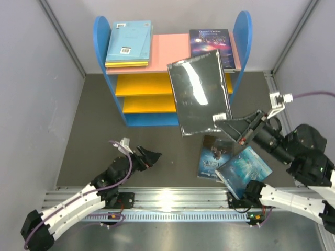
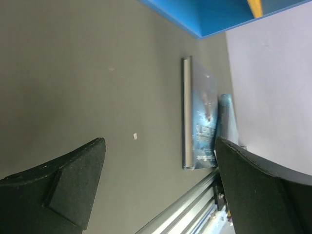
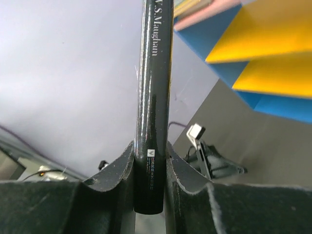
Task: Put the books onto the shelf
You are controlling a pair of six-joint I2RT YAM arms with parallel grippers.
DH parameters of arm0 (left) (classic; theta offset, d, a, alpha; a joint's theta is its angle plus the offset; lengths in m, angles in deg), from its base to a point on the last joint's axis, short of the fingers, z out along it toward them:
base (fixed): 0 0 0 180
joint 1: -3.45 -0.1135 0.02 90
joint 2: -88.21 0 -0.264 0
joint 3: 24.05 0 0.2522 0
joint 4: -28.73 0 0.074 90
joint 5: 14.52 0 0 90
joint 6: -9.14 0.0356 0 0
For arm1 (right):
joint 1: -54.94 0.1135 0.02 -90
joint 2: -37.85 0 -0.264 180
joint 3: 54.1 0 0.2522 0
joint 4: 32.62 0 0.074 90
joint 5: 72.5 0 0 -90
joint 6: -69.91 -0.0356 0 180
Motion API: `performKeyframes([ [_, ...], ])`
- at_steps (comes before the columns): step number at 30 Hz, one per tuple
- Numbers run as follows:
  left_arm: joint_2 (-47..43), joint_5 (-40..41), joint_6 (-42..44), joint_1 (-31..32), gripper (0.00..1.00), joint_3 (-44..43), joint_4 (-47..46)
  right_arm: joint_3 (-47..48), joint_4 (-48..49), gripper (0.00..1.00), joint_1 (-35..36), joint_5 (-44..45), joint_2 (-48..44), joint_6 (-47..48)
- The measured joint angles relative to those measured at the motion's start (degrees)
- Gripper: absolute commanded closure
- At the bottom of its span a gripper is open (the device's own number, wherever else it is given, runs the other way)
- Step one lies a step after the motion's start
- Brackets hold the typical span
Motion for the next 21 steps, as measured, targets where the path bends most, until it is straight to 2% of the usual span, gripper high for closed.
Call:
performKeyframes([
  [5,12.63,-0.31,0.39,0.0,0.02,-0.02,-12.66,21.33,-7.23,1.0,0.0,3.37,15.1,6.91],
  [10,24.76,-1.46,0.9,0.0,0.05,-0.04,-20.28,41.77,-13.81,1.0,-2.34,2.99,28.96,12.46],
  [11,26.64,-2.03,1.07,0.0,0.05,-0.04,-21.2,45.22,-14.64,1.0,-5.29,-0.11,31.43,12.55],
  [13,29.57,-2.75,1.49,0.0,0.06,-0.02,-23.1,49.31,-14.14,1.0,-16.52,-9.92,35.45,10.93],
  [17,30.62,-3.85,1.77,0.0,0.05,-0.02,-25.31,43.21,-7.74,1.0,-40.52,-26.64,38.34,1.05],
  [21,27.21,-3.91,1.77,0.0,0.05,-0.02,-25.79,38.66,-3.63,1.0,-49.9,-34.88,43.78,-8.26],
])
